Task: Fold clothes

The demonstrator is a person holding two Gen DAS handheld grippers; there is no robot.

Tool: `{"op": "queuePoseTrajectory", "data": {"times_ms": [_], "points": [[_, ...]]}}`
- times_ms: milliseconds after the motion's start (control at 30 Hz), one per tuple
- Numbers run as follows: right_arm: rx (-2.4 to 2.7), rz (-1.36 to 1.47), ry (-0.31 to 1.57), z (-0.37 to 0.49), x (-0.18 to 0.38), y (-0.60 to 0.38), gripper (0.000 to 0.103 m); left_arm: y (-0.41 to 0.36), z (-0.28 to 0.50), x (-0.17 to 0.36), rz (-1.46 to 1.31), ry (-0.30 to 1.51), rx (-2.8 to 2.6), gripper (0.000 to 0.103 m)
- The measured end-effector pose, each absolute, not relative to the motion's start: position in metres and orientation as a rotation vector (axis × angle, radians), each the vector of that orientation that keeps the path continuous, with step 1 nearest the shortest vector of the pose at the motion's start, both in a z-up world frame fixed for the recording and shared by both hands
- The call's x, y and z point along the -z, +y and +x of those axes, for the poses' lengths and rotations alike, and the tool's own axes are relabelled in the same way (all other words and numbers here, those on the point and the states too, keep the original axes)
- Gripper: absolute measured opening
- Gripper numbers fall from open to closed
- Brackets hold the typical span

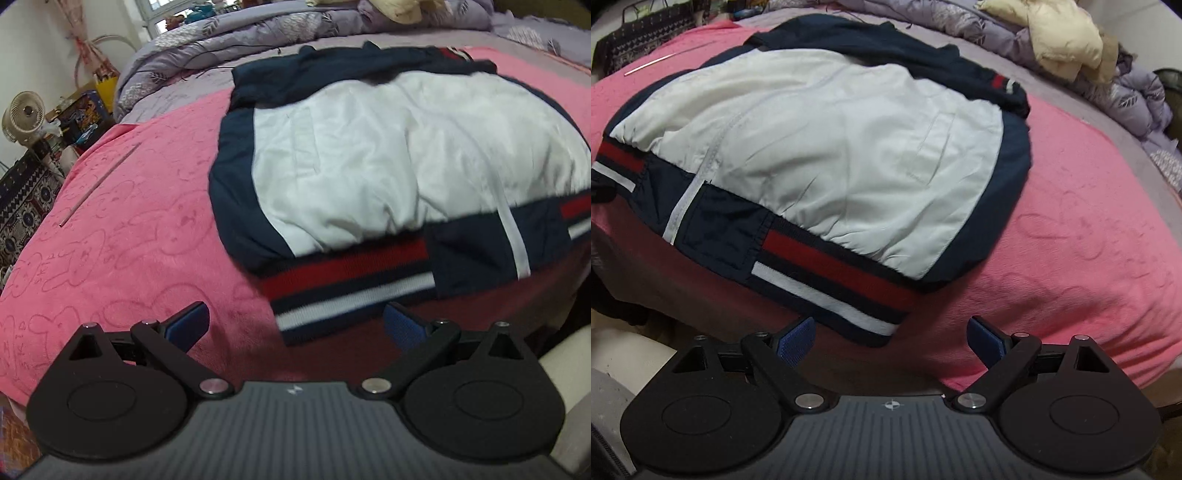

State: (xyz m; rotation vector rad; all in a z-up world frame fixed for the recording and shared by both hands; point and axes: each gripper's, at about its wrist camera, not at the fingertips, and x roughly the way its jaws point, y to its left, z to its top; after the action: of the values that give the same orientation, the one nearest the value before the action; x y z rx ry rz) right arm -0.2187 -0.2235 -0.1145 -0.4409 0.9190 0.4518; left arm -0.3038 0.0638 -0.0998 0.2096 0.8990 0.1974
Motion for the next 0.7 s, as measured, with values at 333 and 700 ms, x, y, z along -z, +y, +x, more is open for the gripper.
{"op": "queuePoseTrajectory", "data": {"times_ms": [333, 700], "points": [[-0.329, -0.349, 0.827, -0.219, 0.100, -0.240, 0.091, 0.076, -0.303, 0.097, 0.229, 0.863, -0.268, 0.102], [-0.229, -0.301, 0.625, -0.214, 0.061, -0.257, 0.098, 0.083, -0.306, 0.061, 0.193, 0.733, -0.311, 0.103]]}}
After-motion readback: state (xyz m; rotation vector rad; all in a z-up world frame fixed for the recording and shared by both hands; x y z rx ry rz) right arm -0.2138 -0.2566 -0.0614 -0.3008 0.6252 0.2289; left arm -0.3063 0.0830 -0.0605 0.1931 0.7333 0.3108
